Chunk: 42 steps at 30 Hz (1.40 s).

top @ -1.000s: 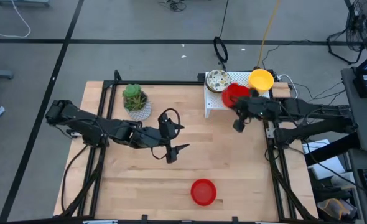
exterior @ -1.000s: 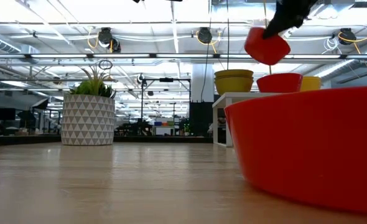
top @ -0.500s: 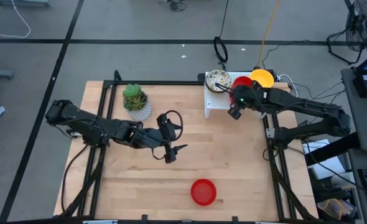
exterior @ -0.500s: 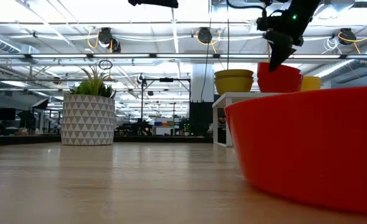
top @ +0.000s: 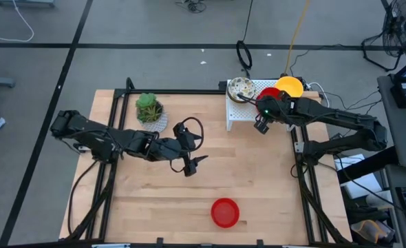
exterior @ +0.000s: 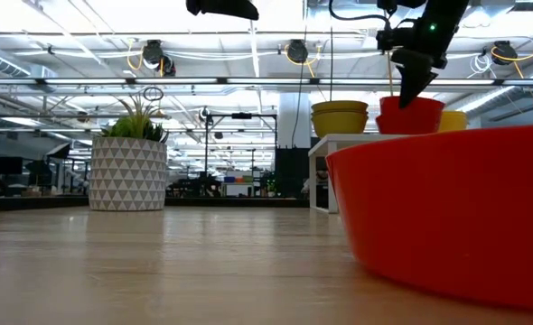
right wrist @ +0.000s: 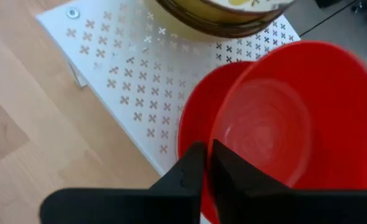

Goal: Pick & Place Mini bowls
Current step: Stack the red bowl on top of the red bowl on the shelf

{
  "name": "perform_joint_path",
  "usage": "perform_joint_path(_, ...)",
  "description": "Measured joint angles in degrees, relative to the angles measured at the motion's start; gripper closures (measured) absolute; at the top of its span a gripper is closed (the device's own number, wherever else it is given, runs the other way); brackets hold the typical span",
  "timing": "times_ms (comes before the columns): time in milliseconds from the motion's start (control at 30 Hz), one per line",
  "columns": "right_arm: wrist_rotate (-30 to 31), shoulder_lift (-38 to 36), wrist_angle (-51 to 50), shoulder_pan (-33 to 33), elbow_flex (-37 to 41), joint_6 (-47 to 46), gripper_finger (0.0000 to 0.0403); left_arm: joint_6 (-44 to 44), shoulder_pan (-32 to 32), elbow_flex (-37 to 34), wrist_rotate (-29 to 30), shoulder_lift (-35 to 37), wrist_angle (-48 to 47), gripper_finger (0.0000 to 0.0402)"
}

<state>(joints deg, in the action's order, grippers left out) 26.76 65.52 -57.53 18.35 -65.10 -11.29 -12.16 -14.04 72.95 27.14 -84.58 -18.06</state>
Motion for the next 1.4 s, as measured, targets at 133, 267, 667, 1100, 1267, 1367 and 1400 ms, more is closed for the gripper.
perform_joint_path(133, 0.0, -0.1, -0.2, -0.3, 0.0, 1.4, 0.0358, 0.0, 0.2, 0.0, 0.0, 0.0, 0.0, 0.0053)
perform_joint_path(267, 0.0, -1.3, 1.8, -1.9, 0.0, 3.5, 0.0318, -0.4, 0.2, 0.0, 0.0, 0.0, -0.3, 0.0053)
perform_joint_path(667, -31.8, -9.3, 16.3, -13.4, 3.3, -1.0, 0.0286, -4.5, 0.0, 0.0, -0.2, 0.0, -4.5, 0.0053)
perform_joint_path(1100, -21.2, -4.2, 52.3, -40.7, 27.1, -6.7, 0.0283, -15.6, -3.3, 0.0, -3.1, 0.0, -12.4, 0.0053)
perform_joint_path(1267, -16.3, 2.6, 53.8, -46.7, 26.5, -5.7, 0.0271, -16.9, -4.5, 0.0, -3.6, 0.0, -12.0, 0.0053)
perform_joint_path(1367, -16.1, 5.8, 53.8, -47.6, 25.4, -9.7, 0.0267, -18.3, -4.8, 0.0, -3.6, 0.0, -11.9, 0.0053)
perform_joint_path(1400, -16.1, 6.8, 53.9, -47.7, 25.2, -11.6, 0.0266, -18.5, -4.8, 0.0, -3.6, 0.0, -11.9, 0.0053)
